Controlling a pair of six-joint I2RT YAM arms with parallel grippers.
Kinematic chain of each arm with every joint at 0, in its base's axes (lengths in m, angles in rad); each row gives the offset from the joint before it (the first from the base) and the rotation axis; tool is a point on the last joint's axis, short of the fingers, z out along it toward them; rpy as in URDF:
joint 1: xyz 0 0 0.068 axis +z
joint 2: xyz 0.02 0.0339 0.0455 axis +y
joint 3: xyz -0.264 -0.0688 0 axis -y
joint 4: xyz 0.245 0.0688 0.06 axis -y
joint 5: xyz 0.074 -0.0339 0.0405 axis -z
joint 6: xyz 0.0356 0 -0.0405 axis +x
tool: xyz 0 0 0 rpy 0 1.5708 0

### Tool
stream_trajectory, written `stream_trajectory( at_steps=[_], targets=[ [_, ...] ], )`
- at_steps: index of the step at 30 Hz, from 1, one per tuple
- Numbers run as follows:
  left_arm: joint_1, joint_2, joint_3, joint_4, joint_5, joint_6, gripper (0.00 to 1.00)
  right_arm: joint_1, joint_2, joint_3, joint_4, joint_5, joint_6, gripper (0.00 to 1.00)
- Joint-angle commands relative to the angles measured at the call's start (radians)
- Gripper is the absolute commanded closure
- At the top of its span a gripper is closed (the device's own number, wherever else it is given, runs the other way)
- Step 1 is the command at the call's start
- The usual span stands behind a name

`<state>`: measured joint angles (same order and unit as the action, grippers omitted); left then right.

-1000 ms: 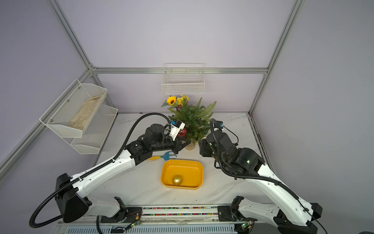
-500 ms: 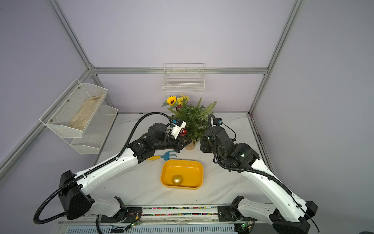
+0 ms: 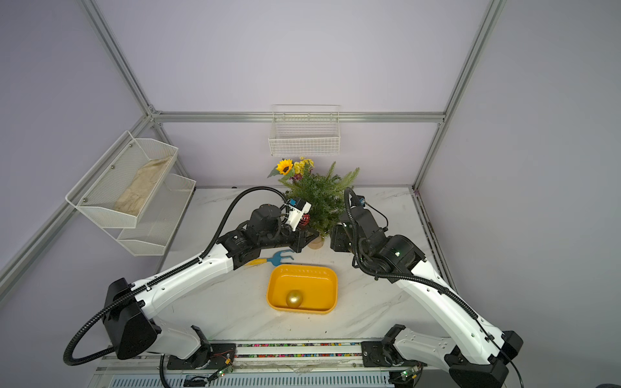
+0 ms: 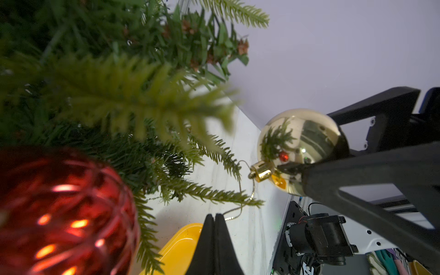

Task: Decorate the small christmas tree with ornaments
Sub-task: Hang an ornament on the christmas tree.

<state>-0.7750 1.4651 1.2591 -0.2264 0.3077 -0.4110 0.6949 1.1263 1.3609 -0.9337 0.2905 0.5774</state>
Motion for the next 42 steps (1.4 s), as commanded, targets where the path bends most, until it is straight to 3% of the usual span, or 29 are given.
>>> stream_trajectory(
  at_steps=[1, 15, 22, 42],
  targets=[
    [-0.004, -0.016, 0.096, 0.011, -0.025, -0.015, 1.0, -0.012, -0.003, -0.022, 0.027, -0.015, -0.011, 0.44],
    [-0.004, -0.016, 0.098, 0.012, -0.037, -0.052, 1.0, -0.035, -0.026, -0.096, 0.059, -0.058, -0.001, 0.44],
    [-0.004, -0.018, 0.107, 0.035, 0.01, -0.057, 1.0, -0.036, -0.037, -0.063, 0.068, -0.057, -0.008, 0.44],
    [-0.004, -0.01, 0.112, 0.017, -0.003, -0.066, 1.0, -0.041, -0.009, -0.052, 0.077, -0.04, -0.022, 0.45]
  ],
)
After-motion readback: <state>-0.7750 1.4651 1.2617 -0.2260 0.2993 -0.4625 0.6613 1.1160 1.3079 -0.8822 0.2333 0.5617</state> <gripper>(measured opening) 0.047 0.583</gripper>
